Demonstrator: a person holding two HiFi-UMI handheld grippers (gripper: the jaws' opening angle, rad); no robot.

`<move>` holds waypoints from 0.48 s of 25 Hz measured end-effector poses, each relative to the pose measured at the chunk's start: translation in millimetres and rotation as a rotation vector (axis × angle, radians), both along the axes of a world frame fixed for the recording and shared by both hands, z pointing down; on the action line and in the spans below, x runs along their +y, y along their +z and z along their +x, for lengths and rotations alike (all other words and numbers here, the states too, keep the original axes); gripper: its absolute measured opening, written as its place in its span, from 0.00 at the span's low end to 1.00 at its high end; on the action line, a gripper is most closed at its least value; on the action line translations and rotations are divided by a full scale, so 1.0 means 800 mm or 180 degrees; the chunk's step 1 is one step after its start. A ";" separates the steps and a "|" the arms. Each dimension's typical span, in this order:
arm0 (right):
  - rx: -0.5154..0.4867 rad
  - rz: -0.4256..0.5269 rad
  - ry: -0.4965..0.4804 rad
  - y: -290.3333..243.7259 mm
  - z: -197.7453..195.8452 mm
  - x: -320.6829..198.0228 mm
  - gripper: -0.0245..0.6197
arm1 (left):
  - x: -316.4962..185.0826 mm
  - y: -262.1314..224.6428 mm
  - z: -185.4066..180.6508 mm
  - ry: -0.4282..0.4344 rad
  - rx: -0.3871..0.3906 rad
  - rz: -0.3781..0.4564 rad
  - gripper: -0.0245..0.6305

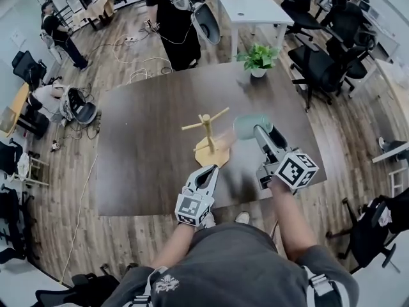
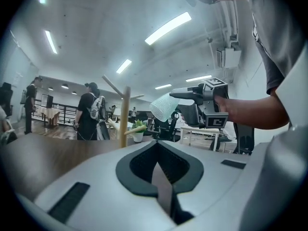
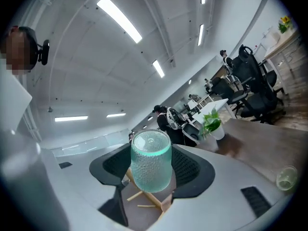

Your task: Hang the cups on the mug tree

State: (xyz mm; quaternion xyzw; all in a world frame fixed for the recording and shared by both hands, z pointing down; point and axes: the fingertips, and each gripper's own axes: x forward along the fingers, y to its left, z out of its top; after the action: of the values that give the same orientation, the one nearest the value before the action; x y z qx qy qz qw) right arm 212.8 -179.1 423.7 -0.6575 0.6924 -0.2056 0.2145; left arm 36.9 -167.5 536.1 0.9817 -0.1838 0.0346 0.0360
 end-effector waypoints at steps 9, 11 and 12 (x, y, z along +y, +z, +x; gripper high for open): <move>-0.0170 0.0295 -0.0129 -0.058 0.001 -0.031 0.47 | -0.045 -0.013 -0.053 -0.0409 0.0038 0.0049 0.04; -0.0275 0.0345 -0.0268 -0.065 -0.006 -0.042 0.47 | -0.047 -0.015 -0.056 -0.0414 0.0030 0.0072 0.04; -0.0314 0.0320 -0.0324 -0.064 -0.009 -0.048 0.47 | -0.048 -0.016 -0.057 -0.0422 0.0029 0.0087 0.04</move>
State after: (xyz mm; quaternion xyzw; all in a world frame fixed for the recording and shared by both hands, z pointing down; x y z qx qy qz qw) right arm 205.9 -217.3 372.2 -0.5990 0.7230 -0.2134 0.2703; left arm -8.8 -206.1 523.2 0.9679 -0.2488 0.0252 0.0256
